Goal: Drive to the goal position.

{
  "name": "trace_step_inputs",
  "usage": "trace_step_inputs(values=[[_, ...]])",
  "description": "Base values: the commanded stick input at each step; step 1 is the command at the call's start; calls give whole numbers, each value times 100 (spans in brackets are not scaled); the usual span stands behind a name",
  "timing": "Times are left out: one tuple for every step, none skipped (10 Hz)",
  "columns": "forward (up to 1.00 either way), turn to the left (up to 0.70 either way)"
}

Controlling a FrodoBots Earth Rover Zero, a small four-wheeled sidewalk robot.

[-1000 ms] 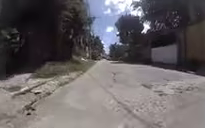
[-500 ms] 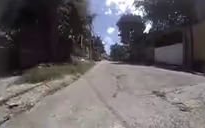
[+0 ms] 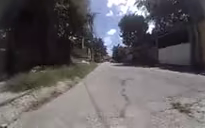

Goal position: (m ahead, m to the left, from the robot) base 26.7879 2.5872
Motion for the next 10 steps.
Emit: trace_step_inputs(values=[[100,-40],[100,-36],[100,-25],[100,-3],[100,3],[100,2],[100,5],[100,5],[100,0],[100,3]])
